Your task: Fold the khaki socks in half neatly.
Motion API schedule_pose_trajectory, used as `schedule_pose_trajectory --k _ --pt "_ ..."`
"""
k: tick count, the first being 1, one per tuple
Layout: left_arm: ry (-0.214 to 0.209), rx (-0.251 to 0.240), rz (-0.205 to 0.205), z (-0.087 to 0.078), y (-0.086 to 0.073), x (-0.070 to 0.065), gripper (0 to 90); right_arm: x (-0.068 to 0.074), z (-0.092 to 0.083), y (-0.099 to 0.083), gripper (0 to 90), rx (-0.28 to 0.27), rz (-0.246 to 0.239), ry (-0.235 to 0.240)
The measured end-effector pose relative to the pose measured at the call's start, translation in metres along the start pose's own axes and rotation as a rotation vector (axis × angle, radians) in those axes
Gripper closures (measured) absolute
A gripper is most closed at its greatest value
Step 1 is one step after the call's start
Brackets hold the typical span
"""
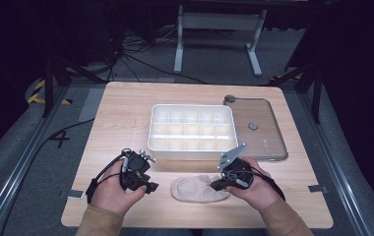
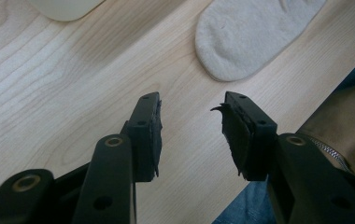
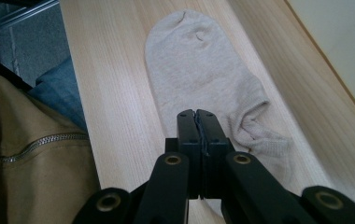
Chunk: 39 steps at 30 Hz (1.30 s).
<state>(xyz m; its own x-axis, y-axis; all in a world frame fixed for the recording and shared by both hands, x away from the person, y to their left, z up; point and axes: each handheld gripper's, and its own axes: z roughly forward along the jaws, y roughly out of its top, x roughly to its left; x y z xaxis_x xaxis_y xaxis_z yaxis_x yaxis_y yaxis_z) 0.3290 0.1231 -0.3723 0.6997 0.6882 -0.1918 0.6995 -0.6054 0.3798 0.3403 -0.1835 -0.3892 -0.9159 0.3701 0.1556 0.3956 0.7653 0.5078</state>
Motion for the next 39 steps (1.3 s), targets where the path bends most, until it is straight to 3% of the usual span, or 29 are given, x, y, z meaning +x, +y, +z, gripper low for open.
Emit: schedule_pose_trajectory --k 10,14,18,27,32,39 --pt "-0.005 0.008 -0.002 0.012 0.006 -0.006 61.6 0.010 0.022 0.001 89.8 0.030 -0.014 -0.022" --pt "-0.008 0.021 0.017 0.019 0.011 -0.009 61.6 0.013 0.030 0.000 89.8 0.027 -0.024 -0.019" --pt "-0.022 0.002 0.015 0.022 0.013 -0.010 60.4 0.016 0.037 -0.001 89.8 0.020 -0.036 -0.019" --pt "-0.036 0.007 0.021 0.029 0.017 -0.010 59.5 0.023 0.055 -0.001 89.8 0.005 -0.047 -0.027" --pt "-0.047 0.015 0.011 0.031 0.017 -0.009 59.8 0.023 0.065 -0.004 89.8 0.024 -0.054 -0.052" --pt "-0.048 0.007 -0.012 0.035 0.016 -0.007 61.3 0.022 0.066 -0.005 89.8 0.010 -0.050 -0.057"
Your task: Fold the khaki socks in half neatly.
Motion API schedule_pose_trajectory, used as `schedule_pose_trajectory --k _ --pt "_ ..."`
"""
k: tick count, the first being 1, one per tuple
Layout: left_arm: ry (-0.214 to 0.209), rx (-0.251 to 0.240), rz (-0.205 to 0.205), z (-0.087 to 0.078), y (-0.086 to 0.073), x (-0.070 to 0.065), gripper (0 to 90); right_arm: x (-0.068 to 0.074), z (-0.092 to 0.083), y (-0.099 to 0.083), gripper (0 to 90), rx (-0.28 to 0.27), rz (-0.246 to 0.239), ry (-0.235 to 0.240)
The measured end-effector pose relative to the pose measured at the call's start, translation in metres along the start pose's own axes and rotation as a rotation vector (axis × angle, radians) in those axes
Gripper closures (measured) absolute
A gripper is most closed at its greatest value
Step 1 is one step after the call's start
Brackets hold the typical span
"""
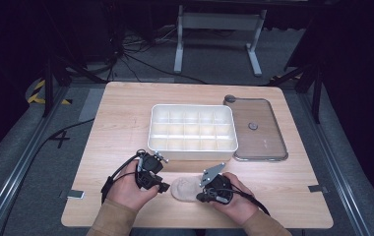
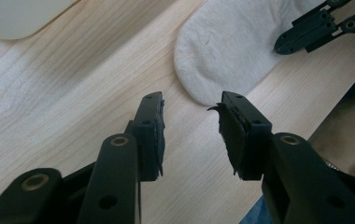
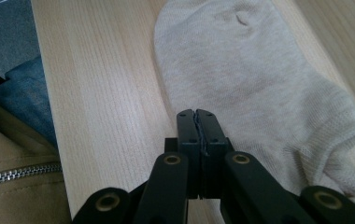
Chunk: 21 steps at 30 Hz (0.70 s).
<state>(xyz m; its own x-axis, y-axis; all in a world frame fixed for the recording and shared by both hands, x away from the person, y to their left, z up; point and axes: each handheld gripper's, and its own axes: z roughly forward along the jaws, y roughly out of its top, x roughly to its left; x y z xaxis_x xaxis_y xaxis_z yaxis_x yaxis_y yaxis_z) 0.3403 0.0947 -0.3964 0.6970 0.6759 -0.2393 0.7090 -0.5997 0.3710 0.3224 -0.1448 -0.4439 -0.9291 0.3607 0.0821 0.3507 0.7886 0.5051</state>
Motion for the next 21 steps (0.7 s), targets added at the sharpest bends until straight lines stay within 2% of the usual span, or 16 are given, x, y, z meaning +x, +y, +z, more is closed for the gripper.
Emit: schedule_pose_trajectory --k 7,8,10,12,17,21 --pt "-0.006 -0.022 -0.045 0.017 0.001 0.003 69.2 0.001 0.000 0.000 89.8 -0.001 0.001 -0.008" --pt "-0.013 -0.041 -0.072 0.023 0.001 0.005 69.9 0.001 0.000 0.000 89.8 -0.002 0.002 -0.008" --pt "-0.033 -0.055 -0.096 0.028 0.001 0.006 70.9 0.001 0.000 0.000 89.8 -0.003 0.002 -0.005" --pt "-0.034 -0.062 -0.114 0.033 0.001 0.005 71.5 0.001 0.000 0.000 89.8 -0.004 0.005 -0.004" --pt "-0.024 -0.051 -0.109 0.041 0.004 0.002 72.6 0.001 0.000 -0.001 89.8 -0.005 0.008 -0.002" --pt "0.004 -0.032 -0.099 0.046 0.005 0.000 73.8 0.001 0.000 -0.001 89.8 -0.006 0.011 -0.002"
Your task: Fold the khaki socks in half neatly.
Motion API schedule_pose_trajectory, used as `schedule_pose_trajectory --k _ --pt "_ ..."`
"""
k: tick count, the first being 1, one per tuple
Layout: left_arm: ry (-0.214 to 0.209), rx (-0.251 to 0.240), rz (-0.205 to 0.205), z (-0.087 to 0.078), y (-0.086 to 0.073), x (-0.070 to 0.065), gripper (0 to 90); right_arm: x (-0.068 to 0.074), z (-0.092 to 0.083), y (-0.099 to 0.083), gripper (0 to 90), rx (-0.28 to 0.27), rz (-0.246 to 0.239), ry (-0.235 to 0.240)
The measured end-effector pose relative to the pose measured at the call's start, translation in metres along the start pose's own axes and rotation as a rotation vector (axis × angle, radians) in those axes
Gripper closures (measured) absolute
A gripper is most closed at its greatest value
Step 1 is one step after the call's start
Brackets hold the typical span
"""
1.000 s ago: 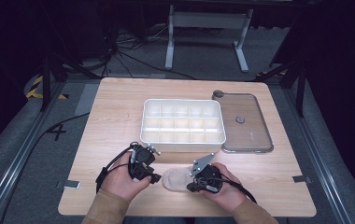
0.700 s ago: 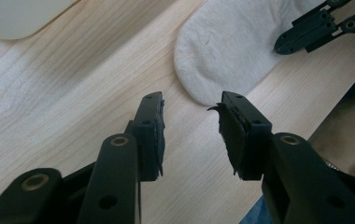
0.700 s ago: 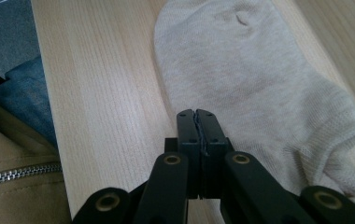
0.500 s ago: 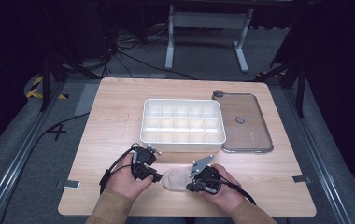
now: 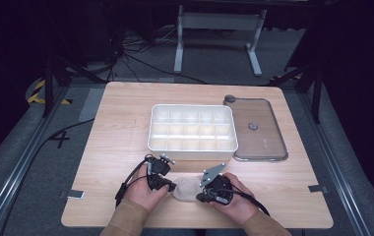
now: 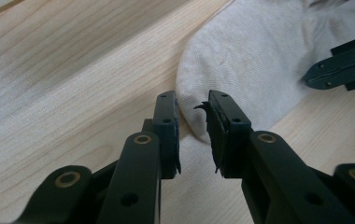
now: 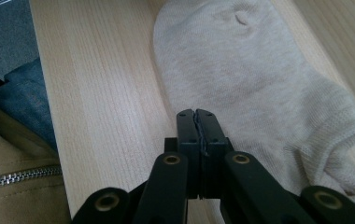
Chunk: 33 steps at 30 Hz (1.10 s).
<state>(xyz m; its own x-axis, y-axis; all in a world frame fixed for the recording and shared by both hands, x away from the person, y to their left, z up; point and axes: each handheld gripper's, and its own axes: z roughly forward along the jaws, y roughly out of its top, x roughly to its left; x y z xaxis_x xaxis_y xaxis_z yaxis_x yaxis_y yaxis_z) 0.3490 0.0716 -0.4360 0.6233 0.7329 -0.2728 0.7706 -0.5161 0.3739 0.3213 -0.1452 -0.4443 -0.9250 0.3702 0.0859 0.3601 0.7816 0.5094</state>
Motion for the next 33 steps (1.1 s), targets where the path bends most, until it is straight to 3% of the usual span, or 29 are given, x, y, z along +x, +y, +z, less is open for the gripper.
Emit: schedule_pose_trajectory --k 8,23,26,29,33 --pt "0.037 0.041 0.027 0.007 0.003 -0.008 73.1 0.000 0.000 0.000 89.7 -0.002 0.001 0.001" --pt "0.125 0.063 0.091 0.011 0.005 -0.024 72.4 -0.001 0.000 -0.002 89.7 -0.012 -0.004 0.007" --pt "0.127 0.072 0.096 0.011 0.005 -0.027 75.1 -0.001 0.000 -0.002 89.7 -0.014 -0.003 0.008" --pt "0.131 0.076 0.100 0.012 0.005 -0.030 83.2 -0.002 0.000 -0.002 89.7 -0.013 -0.003 0.008" --pt "0.133 0.069 0.102 0.012 0.005 -0.030 85.1 -0.002 0.000 -0.002 89.7 -0.014 0.000 0.008"
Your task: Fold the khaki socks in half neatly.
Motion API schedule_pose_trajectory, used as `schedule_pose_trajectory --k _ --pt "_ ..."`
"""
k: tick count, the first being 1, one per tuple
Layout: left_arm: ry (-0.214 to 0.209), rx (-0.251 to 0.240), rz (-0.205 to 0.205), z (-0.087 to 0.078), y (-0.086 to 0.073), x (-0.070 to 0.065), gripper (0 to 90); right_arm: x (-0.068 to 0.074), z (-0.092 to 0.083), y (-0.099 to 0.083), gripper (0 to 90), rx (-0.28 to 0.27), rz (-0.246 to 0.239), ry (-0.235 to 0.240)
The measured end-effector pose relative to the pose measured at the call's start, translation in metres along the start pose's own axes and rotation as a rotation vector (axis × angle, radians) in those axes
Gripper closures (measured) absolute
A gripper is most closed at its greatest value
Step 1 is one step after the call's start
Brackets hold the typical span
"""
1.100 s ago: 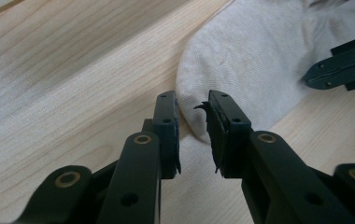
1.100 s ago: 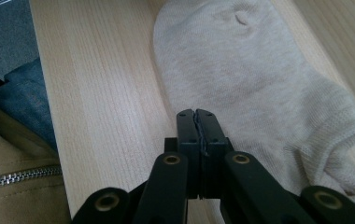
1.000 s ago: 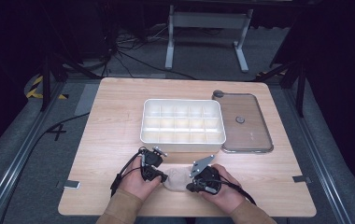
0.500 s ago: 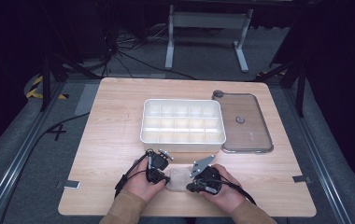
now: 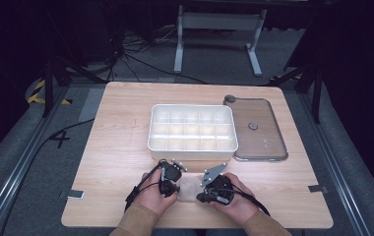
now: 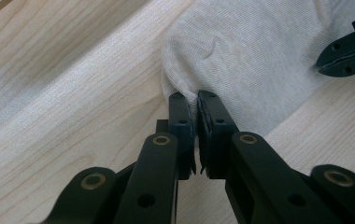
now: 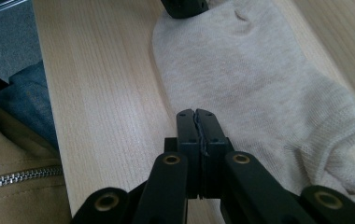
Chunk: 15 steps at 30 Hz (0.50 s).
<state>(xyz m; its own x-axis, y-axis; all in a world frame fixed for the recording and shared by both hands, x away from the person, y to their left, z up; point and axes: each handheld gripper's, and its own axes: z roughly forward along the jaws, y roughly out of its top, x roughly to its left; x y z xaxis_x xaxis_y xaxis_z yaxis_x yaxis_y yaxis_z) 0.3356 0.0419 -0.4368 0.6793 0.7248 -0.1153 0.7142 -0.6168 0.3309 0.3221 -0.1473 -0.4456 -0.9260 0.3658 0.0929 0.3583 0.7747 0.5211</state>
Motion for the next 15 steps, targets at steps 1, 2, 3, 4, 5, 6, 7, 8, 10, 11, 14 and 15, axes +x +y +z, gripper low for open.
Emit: schedule_pose_trajectory --k 1,2,3,4,5,6,7,8,10,11,14,15 --pt "-0.002 -0.006 -0.005 0.000 0.000 0.000 85.2 0.000 0.000 0.000 89.7 0.000 0.000 0.000" --pt "-0.005 -0.010 -0.016 0.000 -0.001 0.001 85.4 0.000 0.000 0.000 89.7 0.000 -0.001 0.000" --pt "-0.012 -0.010 -0.016 0.000 -0.001 0.002 85.6 0.000 0.000 0.000 89.8 0.000 -0.003 0.000" --pt "-0.015 -0.011 -0.020 -0.001 -0.001 0.002 85.7 0.000 0.000 0.000 89.8 0.000 -0.003 0.000" --pt "-0.018 -0.013 -0.026 -0.001 -0.001 0.002 85.7 0.001 0.000 0.000 89.8 -0.001 -0.003 0.002" --pt "-0.017 -0.013 -0.022 -0.002 -0.001 0.003 85.7 0.001 0.000 0.000 89.9 -0.001 -0.005 0.002" --pt "-0.019 -0.020 -0.027 -0.003 -0.001 0.003 85.7 0.000 0.000 0.000 89.9 0.000 -0.005 0.000" --pt "-0.021 -0.026 -0.026 -0.005 0.000 0.003 85.7 0.000 0.000 0.000 89.8 0.000 -0.004 0.002" --pt "-0.023 -0.031 -0.019 -0.009 0.000 0.002 85.7 0.000 0.000 0.000 89.9 0.000 0.002 0.006" --pt "-0.023 -0.037 -0.017 -0.010 0.000 0.002 85.7 0.000 -0.001 0.000 89.9 0.001 -0.002 0.004" --pt "-0.028 -0.055 -0.009 -0.018 0.000 0.000 85.7 0.002 -0.002 0.001 89.9 -0.005 -0.014 -0.017" --pt "-0.028 -0.055 -0.009 -0.018 0.000 0.000 85.7 0.002 -0.002 0.001 89.9 -0.005 -0.014 -0.017"
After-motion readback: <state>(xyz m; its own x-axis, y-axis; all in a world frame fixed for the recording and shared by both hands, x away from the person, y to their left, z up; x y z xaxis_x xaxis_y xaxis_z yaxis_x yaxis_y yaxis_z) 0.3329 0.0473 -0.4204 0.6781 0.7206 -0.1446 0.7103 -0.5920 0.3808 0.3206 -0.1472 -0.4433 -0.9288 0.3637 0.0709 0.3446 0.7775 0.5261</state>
